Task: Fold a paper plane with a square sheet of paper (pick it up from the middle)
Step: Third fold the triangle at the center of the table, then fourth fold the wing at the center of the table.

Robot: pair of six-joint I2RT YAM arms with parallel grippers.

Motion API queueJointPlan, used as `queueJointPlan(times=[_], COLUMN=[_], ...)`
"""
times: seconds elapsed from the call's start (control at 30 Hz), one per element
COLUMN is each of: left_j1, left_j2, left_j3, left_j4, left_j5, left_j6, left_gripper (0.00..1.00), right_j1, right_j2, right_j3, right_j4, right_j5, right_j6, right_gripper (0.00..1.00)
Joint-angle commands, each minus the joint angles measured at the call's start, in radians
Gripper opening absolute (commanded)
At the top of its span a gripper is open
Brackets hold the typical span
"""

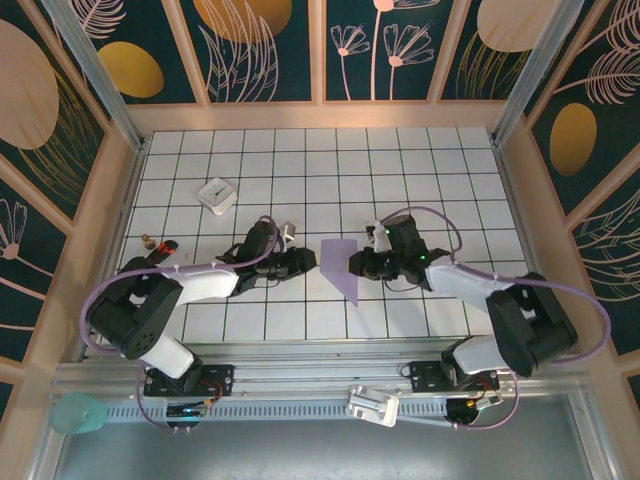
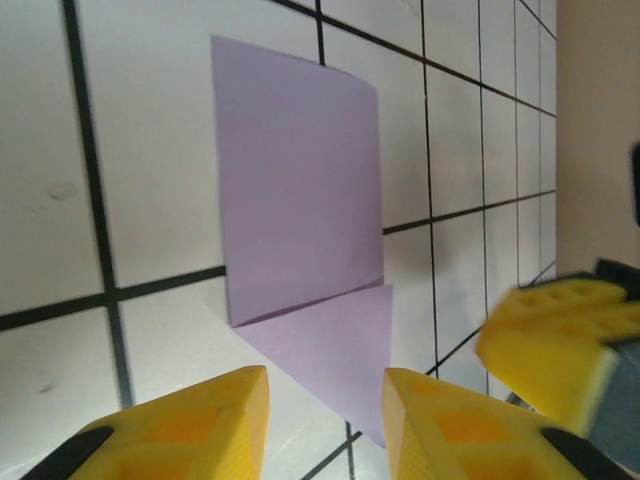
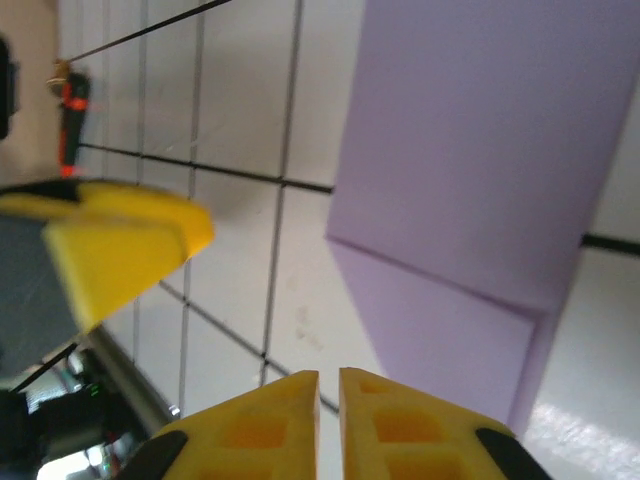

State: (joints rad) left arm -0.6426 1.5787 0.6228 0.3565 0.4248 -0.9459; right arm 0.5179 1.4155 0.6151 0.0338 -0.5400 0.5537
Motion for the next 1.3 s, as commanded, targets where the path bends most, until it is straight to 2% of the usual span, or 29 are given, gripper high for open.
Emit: queueJointPlan(times=[0.0, 0.33, 0.67, 0.97, 1.27], left_j1=[-0.018, -0.042, -0.058, -0.058, -0.059], left_j2=[0.054, 0.128, 0.161, 0.154, 0.168], left_j3=[0.018, 0.071, 0.098, 0.104, 0.111], left_j4=[0.047, -0.023, -0.072, -0.110, -0.115], left_j5=[0.029, 0.009, -0.007, -0.044, -0.042], left_j6=[-0.042, -0.049, -0.063, -0.043, -0.035], left_gripper=[0.37, 0.46, 0.49, 0.50, 0.50], right_j1=[-0.018, -0.031, -0.034, -0.048, -0.068], right_j2=[0.085, 0.207, 0.186, 0.092, 0.153], right_j3=[0.035, -0.007, -0.059, -0.038, -0.031], right_j4=[0.020, 0.084, 0.107, 0.136, 0.143], right_j5=[0.063, 0.077, 0.076, -0.013, 0.005], right_j6=[-0.017, -0.023, -0.018, 0.003, -0.011], right_gripper=[0.08, 0.01, 0.00, 0.09, 0.08])
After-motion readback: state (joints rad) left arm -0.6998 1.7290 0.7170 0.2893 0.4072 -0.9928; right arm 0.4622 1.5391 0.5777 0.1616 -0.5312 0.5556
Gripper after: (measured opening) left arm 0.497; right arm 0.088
